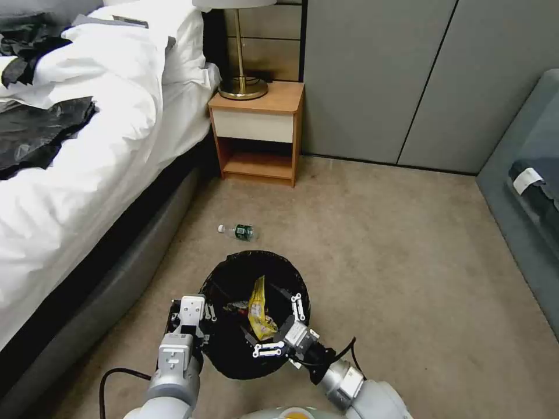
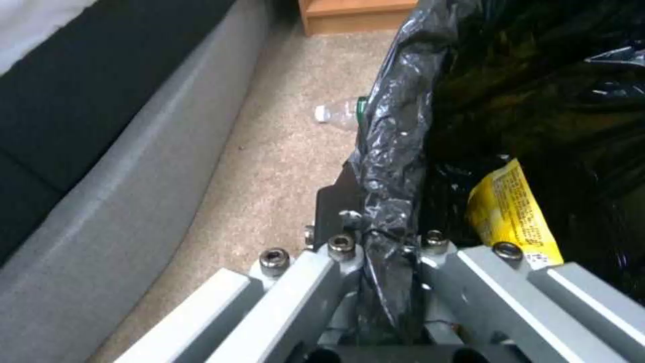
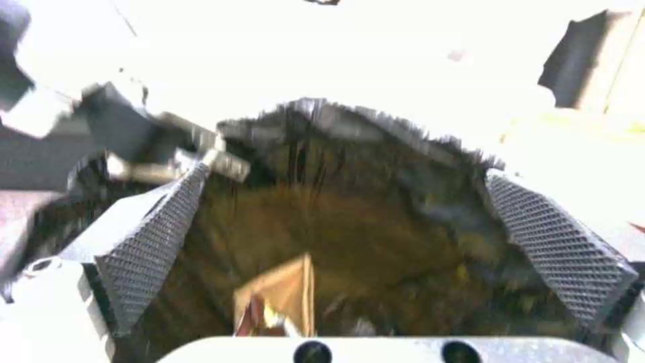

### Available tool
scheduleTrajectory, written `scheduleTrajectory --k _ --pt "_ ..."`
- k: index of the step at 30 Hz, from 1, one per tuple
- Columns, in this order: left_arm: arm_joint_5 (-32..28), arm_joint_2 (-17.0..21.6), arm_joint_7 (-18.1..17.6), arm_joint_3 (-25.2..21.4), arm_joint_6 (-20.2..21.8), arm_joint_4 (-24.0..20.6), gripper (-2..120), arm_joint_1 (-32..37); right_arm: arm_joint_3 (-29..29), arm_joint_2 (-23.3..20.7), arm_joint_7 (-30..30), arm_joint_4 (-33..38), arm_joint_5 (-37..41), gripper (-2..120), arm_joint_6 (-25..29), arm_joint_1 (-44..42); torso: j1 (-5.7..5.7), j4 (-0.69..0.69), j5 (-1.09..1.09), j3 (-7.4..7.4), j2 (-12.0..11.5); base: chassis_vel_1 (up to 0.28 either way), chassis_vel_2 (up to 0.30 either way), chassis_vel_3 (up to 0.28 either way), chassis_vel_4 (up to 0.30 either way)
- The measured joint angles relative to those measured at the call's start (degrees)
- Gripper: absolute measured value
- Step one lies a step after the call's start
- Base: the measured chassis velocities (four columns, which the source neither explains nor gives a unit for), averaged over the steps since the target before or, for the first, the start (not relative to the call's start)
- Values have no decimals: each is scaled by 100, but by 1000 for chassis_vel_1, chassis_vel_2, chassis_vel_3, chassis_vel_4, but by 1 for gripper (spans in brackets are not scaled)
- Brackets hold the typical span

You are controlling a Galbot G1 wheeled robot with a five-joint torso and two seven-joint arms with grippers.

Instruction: Pick up the trash bin, then pick up the garbage from the floor and place it into the trash bin.

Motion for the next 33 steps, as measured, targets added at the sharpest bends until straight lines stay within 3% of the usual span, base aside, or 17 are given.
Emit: scheduleTrajectory --k 9,15,17,20,27,33 --pt "-20 -12 -3 -108 6 5 0 -6 284 211 396 965 87 100 43 -102 0 0 0 0 0 0 0 0 0" --pt "-129 -20 -3 -229 7 5 0 -18 790 487 1123 1690 115 100 16 -485 0 -1 0 0 0 0 0 0 0" --pt "-144 -20 -3 -242 8 4 0 -18 858 514 1260 1722 96 100 19 -559 0 0 0 0 0 0 0 0 0" --pt "-243 -19 -2 -351 13 -29 0 -22 1266 650 2068 1772 -251 100 -131 -942 0 -1 0 0 0 0 0 0 0" --pt "-447 -11 2 -585 22 -96 0 -34 1747 760 2331 1516 -218 100 24 -1271 0 -1 0 0 0 0 0 0 0" --pt "-551 -11 12 -745 32 -121 0 -61 1803 785 2335 1305 -179 100 195 -1367 0 0 0 0 -1 0 0 0 0"
